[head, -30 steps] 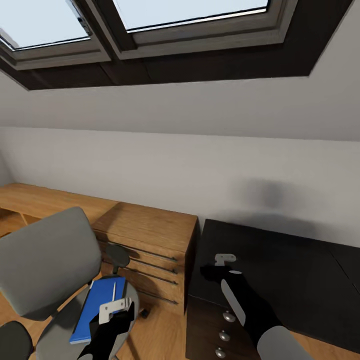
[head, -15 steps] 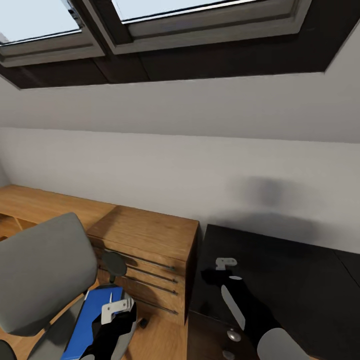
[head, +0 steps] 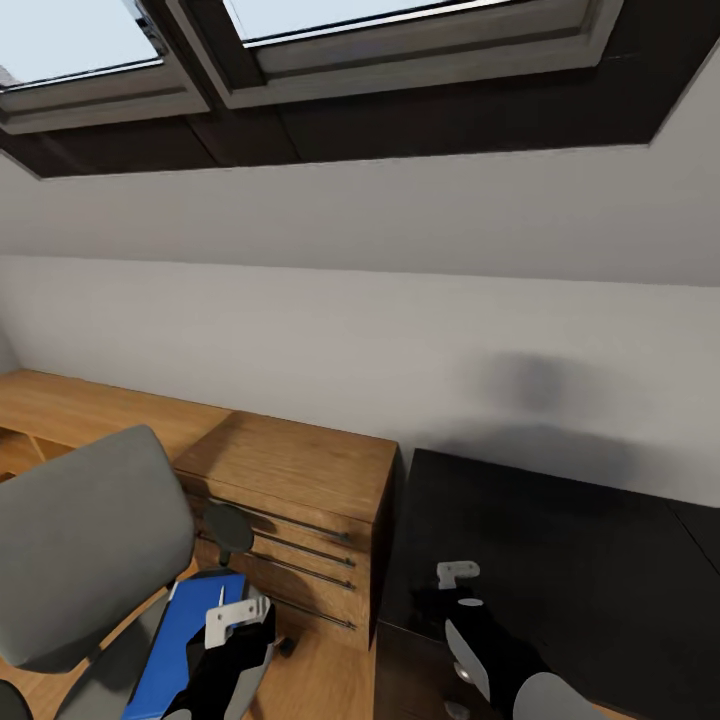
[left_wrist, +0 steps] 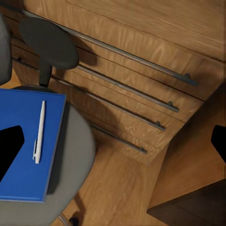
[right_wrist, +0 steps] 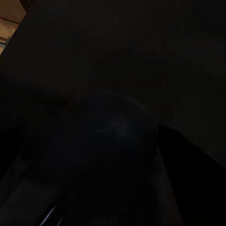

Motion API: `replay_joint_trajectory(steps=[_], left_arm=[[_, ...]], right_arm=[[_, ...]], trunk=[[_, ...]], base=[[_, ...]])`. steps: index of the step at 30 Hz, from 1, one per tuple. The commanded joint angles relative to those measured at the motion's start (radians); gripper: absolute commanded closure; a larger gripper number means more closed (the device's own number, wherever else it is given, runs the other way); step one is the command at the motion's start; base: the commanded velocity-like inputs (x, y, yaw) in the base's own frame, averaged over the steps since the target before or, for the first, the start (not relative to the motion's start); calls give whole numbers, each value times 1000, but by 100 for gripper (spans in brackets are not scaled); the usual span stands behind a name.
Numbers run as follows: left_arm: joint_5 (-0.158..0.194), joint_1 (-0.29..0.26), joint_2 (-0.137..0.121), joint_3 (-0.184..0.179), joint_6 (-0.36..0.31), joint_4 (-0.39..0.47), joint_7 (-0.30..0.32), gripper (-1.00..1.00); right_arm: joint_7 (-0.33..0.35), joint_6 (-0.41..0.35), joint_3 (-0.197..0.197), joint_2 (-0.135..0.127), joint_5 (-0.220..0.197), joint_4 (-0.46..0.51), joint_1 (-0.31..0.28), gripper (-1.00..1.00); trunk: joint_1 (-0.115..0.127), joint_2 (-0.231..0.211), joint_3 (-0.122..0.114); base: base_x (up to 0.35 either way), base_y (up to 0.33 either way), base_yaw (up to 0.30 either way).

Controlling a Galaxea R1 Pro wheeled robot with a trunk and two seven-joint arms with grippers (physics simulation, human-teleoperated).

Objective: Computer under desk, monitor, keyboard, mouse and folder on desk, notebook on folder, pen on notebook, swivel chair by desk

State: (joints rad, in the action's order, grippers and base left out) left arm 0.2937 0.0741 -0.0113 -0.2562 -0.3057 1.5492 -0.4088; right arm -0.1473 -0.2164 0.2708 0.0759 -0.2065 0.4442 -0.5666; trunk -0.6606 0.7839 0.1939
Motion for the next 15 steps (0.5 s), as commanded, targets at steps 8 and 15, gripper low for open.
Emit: replay_joint_trajectory(steps=[8,15], left_arm=[[9,0,1,-9,-3,31,-9,-100],[9,0,4,-9,-3,30,-10,-100]], right_arm=[[-9,-5,8,-1,-11,0,-1,100],[-10,6,8,-1,-11,0,-1,100]], trunk=[[-16,29,14],[-42,78,36]], base=[[0,0,0],[0,0,0]])
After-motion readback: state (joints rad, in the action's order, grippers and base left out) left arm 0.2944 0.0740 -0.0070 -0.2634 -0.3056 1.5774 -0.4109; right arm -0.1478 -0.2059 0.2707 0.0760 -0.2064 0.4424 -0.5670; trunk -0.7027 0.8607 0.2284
